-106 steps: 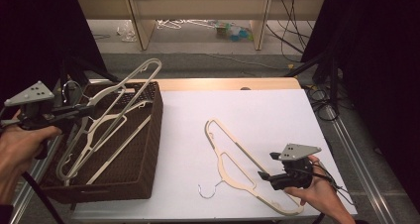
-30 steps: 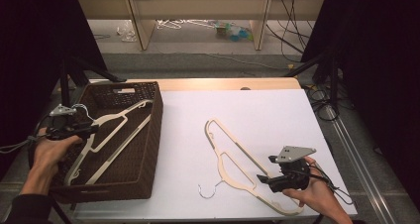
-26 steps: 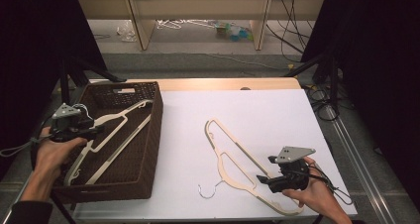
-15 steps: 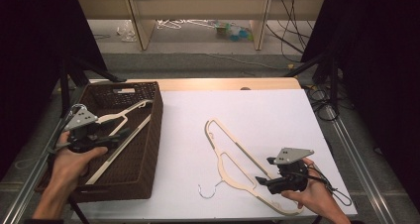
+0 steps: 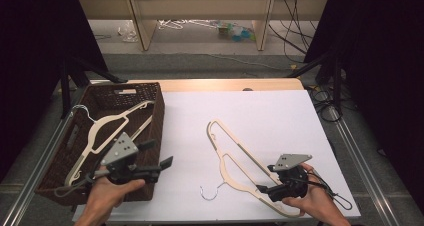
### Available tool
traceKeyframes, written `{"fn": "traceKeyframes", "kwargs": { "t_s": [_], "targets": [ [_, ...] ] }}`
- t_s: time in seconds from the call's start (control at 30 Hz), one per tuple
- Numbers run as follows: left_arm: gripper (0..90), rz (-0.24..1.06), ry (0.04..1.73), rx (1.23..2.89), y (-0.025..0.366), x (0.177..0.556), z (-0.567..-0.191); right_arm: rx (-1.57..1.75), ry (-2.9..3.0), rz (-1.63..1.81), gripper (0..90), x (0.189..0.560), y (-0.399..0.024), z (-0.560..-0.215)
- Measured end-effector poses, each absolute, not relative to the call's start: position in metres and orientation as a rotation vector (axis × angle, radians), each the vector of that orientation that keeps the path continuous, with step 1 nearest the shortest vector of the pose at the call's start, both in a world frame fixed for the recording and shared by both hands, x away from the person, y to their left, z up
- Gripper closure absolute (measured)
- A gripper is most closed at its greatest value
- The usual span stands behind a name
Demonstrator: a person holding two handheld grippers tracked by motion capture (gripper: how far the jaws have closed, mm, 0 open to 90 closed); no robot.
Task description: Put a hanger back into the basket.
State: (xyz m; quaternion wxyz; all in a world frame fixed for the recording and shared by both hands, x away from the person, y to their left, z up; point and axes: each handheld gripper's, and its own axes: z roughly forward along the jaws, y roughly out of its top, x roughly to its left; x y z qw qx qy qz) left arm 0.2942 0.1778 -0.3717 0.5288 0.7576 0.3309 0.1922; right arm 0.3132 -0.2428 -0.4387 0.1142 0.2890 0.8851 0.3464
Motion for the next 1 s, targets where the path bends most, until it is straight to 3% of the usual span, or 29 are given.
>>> {"fn": "traceKeyframes", "kwargs": {
  "t_s": [0.33, 0.5, 1.0],
  "targets": [
    [17.9, 0.489, 0.745, 1.802, 0.152, 0.276, -0.408, 0.861, 2.606, 1.033, 24.6, 0.311, -0.242, -0.442],
    [17.7, 0.507, 0.733, 1.821, 0.146, 0.273, -0.416, 0.843, 2.635, 1.022, 21.0, 0.309, -0.241, -0.441],
    [18.7, 0.538, 0.741, 1.857, 0.143, 0.270, -0.429, 0.827, 2.710, 0.925, 23.9, 0.306, -0.237, -0.446]
  ]
}}
